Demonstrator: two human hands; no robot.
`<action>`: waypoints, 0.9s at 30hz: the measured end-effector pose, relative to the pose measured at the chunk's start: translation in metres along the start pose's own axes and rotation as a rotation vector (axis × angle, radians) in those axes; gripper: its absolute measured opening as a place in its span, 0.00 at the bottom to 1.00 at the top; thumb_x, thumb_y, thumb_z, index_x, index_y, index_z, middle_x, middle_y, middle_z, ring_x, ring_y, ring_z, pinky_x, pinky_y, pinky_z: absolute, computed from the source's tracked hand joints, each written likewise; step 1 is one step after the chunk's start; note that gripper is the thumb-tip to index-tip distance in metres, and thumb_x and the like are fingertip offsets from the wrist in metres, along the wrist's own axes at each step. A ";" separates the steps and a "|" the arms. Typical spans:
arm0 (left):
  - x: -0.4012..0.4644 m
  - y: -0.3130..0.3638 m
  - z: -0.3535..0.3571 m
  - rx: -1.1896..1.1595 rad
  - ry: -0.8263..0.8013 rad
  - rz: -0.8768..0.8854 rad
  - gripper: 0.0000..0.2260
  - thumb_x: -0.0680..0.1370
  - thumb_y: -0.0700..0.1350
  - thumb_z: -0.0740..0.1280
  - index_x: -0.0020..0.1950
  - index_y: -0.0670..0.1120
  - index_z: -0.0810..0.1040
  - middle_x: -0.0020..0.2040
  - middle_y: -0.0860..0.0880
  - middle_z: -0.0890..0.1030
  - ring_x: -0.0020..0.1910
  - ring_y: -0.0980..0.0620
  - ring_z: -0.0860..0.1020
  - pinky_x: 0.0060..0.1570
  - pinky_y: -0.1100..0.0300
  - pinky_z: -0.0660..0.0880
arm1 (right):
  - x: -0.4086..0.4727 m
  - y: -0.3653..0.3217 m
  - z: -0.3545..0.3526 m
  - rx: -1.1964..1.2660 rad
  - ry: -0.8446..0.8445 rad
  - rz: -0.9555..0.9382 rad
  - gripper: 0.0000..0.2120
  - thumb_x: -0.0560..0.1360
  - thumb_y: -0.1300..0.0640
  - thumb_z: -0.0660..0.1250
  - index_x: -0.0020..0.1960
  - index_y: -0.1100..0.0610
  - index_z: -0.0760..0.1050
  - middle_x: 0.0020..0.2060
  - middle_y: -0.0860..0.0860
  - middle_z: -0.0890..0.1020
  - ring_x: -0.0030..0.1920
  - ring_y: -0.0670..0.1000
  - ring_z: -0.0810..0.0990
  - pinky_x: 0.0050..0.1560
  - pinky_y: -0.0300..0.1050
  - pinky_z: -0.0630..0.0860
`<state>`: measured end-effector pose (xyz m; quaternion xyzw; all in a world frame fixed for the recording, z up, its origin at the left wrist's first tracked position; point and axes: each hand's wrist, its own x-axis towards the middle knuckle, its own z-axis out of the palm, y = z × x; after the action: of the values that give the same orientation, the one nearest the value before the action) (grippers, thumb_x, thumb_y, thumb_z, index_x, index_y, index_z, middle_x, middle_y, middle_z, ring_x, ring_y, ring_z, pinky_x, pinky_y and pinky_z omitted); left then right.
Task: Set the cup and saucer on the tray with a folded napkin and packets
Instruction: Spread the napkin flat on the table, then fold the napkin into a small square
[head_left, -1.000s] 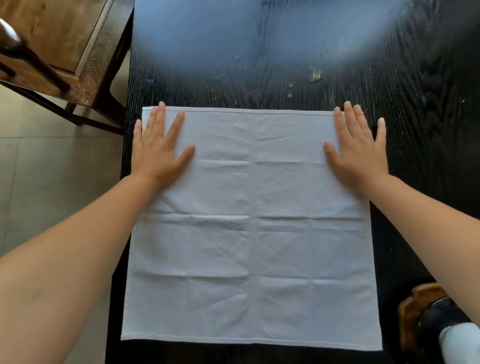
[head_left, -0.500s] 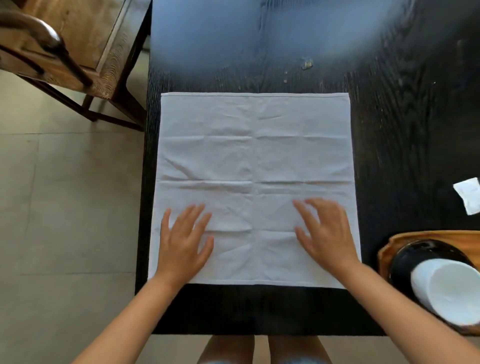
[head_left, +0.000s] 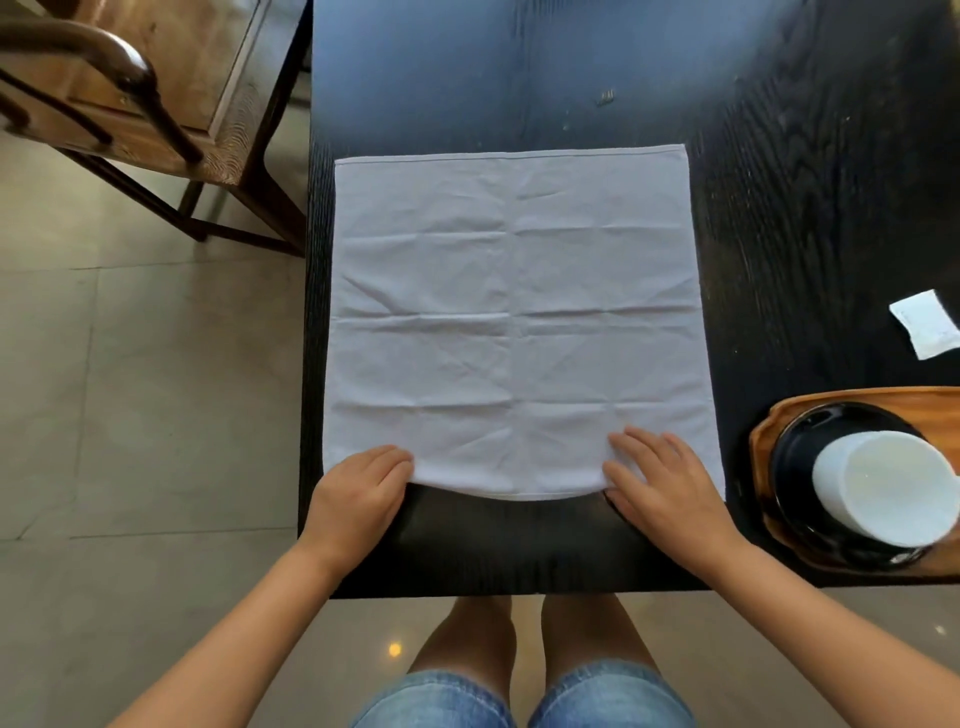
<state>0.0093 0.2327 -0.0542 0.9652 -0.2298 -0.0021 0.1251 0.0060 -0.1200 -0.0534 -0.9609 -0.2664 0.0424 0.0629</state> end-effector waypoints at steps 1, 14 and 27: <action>0.002 0.000 -0.001 0.009 -0.010 -0.004 0.06 0.73 0.35 0.65 0.43 0.42 0.81 0.44 0.47 0.84 0.44 0.47 0.82 0.41 0.57 0.79 | 0.003 0.002 0.000 -0.012 0.018 -0.006 0.07 0.71 0.59 0.67 0.48 0.60 0.76 0.54 0.63 0.80 0.58 0.62 0.75 0.53 0.59 0.76; 0.024 0.014 -0.016 0.012 -0.069 -0.144 0.10 0.70 0.46 0.61 0.30 0.44 0.72 0.25 0.50 0.73 0.24 0.51 0.70 0.22 0.61 0.64 | 0.011 -0.002 -0.013 0.074 0.072 0.018 0.11 0.63 0.69 0.71 0.46 0.63 0.79 0.45 0.59 0.83 0.51 0.60 0.81 0.36 0.51 0.81; -0.018 -0.002 -0.011 -0.079 -0.109 -0.013 0.14 0.74 0.43 0.60 0.49 0.42 0.84 0.51 0.46 0.84 0.52 0.48 0.82 0.50 0.55 0.78 | -0.033 0.011 -0.015 0.037 0.106 0.117 0.14 0.66 0.69 0.73 0.51 0.63 0.81 0.52 0.58 0.83 0.55 0.58 0.81 0.48 0.52 0.80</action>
<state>-0.0054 0.2456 -0.0454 0.9594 -0.2297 -0.0645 0.1502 -0.0149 -0.1475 -0.0386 -0.9744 -0.2053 -0.0003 0.0919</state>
